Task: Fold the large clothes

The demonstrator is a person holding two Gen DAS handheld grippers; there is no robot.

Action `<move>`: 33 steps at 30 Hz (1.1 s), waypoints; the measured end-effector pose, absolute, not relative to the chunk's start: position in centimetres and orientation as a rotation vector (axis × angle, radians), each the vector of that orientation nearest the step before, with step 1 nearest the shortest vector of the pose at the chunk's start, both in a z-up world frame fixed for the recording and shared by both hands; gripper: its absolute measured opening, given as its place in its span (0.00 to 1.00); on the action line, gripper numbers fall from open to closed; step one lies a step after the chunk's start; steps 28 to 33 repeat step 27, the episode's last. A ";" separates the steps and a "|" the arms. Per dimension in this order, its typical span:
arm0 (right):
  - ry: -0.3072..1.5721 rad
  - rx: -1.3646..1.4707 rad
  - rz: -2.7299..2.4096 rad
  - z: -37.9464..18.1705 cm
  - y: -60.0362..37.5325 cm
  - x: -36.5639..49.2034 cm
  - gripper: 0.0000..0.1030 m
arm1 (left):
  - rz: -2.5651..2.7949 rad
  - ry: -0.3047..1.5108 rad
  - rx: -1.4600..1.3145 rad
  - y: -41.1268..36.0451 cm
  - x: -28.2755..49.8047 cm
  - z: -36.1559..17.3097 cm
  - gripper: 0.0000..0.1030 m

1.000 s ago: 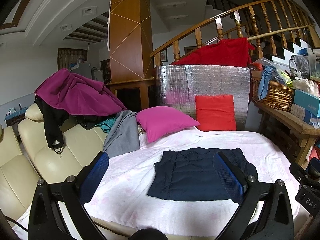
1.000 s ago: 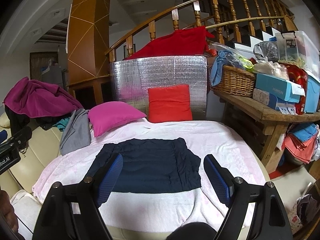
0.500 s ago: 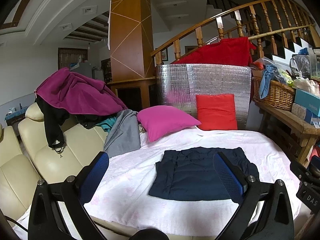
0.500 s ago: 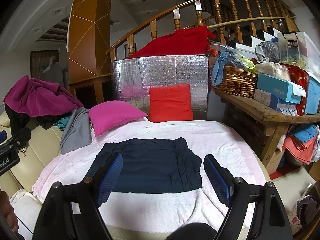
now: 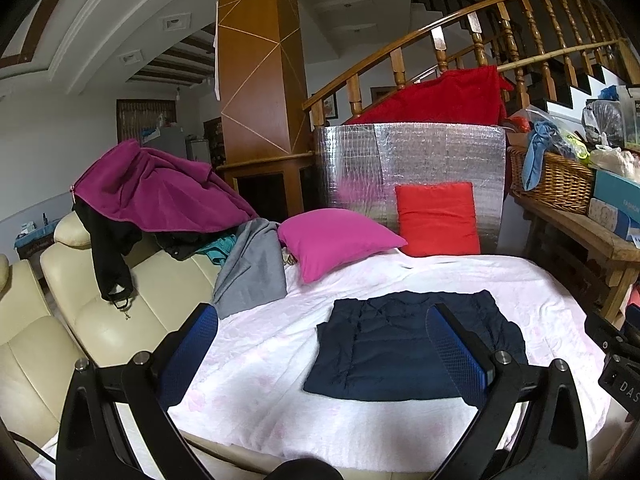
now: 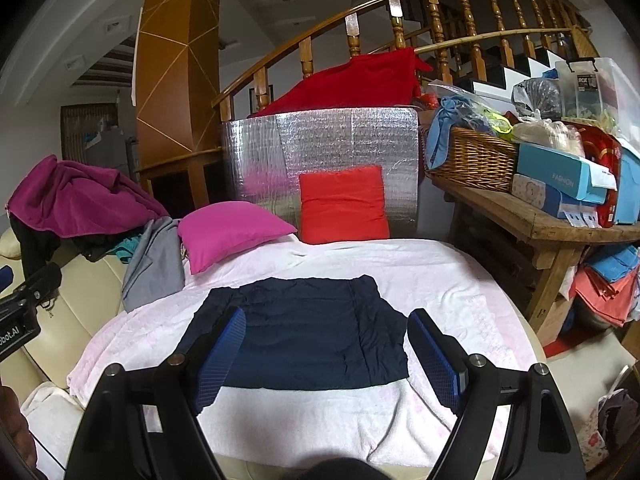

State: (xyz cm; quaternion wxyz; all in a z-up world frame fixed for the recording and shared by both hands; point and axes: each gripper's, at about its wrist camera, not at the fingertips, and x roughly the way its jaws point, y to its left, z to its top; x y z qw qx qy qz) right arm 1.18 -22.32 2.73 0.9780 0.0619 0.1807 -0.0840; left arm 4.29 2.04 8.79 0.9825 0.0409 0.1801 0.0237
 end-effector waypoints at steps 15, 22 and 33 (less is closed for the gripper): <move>0.379 0.142 -0.223 2.7 -24.7 4.4 0.83 | -0.023 0.387 0.075 -0.2 7.4 8.6 1.00; 0.401 0.147 -0.229 2.1 -24.9 8.2 0.83 | -0.030 0.406 0.058 0.0 10.6 7.9 1.00; 0.428 0.183 -0.215 0.9 -25.8 10.7 0.83 | -0.015 0.413 0.046 1.4 13.9 6.6 1.00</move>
